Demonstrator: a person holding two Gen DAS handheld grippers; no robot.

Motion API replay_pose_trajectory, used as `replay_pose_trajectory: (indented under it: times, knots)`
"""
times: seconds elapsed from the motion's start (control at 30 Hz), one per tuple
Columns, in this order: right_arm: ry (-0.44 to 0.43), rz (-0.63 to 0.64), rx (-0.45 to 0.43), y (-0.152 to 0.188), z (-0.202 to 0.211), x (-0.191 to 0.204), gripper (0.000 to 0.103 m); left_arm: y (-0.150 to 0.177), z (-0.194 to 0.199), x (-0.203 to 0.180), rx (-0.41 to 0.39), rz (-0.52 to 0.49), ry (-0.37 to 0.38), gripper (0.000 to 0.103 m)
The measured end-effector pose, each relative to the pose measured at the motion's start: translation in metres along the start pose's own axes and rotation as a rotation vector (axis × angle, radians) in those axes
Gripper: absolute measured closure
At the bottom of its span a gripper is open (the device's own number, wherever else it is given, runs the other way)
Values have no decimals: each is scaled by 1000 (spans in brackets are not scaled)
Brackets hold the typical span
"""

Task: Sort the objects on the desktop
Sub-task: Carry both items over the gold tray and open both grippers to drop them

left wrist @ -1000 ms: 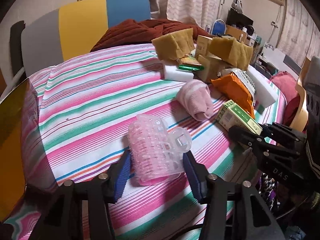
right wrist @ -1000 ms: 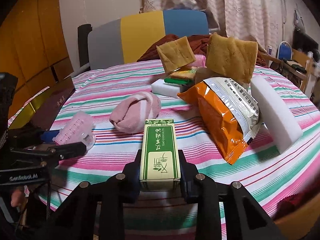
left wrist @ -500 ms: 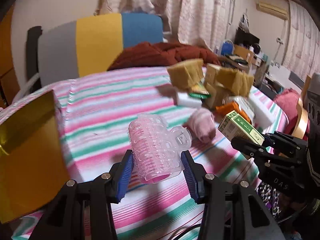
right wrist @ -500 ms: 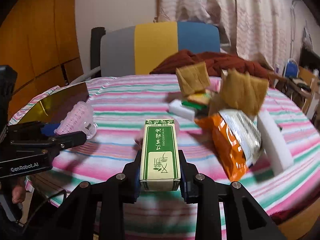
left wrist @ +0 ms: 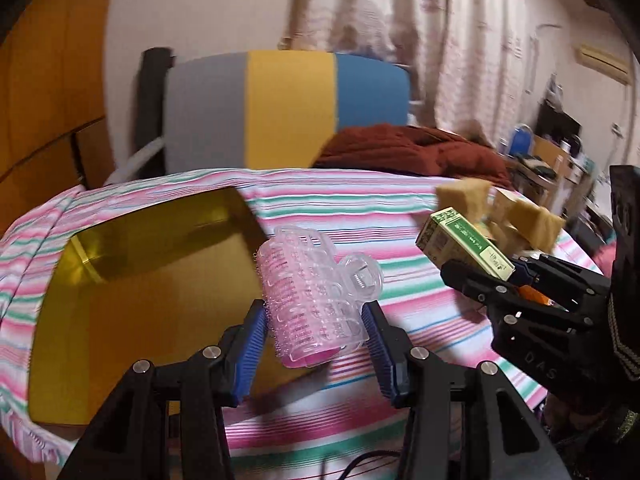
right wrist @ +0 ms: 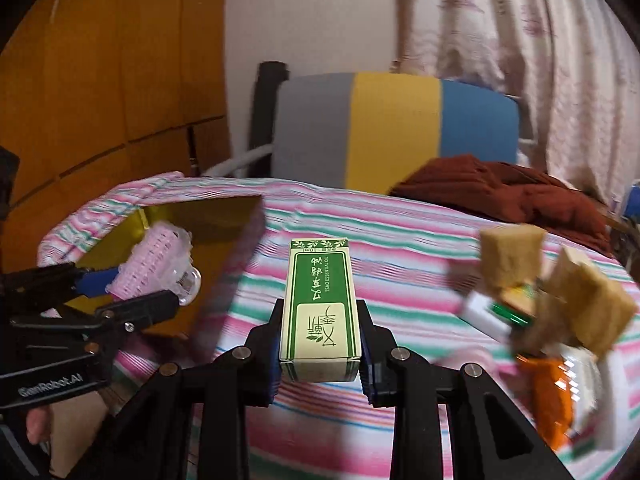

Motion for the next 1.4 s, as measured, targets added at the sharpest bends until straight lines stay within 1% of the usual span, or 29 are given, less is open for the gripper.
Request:
replay_pose_trajectory:
  times: [0.17, 0.27, 0.5, 0.57, 0.67, 0.77, 1.0, 1.1, 1.13, 1.17, 1.2, 1.4]
  knots:
    - [-78, -4, -6, -11, -15, 28, 72, -2, 7, 39, -9, 47, -103, 54]
    - [-111, 15, 0, -15, -26, 46, 72, -2, 8, 61, -9, 72, -154, 54]
    - [-174, 35, 23, -22, -51, 78, 72, 1, 4, 97, 9, 110, -230, 54]
    - [-195, 38, 41, -25, -60, 86, 72, 1, 1, 108, 18, 125, -250, 54]
    - [-203, 45, 73, -26, -80, 95, 72, -1, -5, 120, 23, 125, -280, 54]
    - [-207, 51, 105, -28, -100, 104, 72, -3, -13, 132, 36, 124, -294, 54]
    - [-215, 65, 181, -31, -148, 123, 71, -10, -40, 155, 83, 142, -297, 52]
    - [-220, 60, 181, -31, -150, 123, 71, -7, -51, 163, 108, 152, -299, 52]
    - [-222, 57, 179, -31, -149, 123, 67, -6, -53, 164, 116, 153, -297, 51]
    - [-223, 55, 178, -30, -149, 122, 58, -5, -56, 165, 126, 154, -294, 51]
    - [-225, 53, 176, -30, -149, 122, 57, -4, -57, 166, 130, 158, -292, 51]
    - [-235, 35, 164, -30, -146, 119, 57, -1, -51, 166, 116, 179, -286, 51]
Point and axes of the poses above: each gripper's, at about its wrist camera, not at the fingertips, and z roughly against the way its jaws point, x to its left, y to its underside, the point moved 2 cm from there along -z, roughly the way its jaws point, and after that the axes turned 10 degrees about -x, right-handed, at the moved point
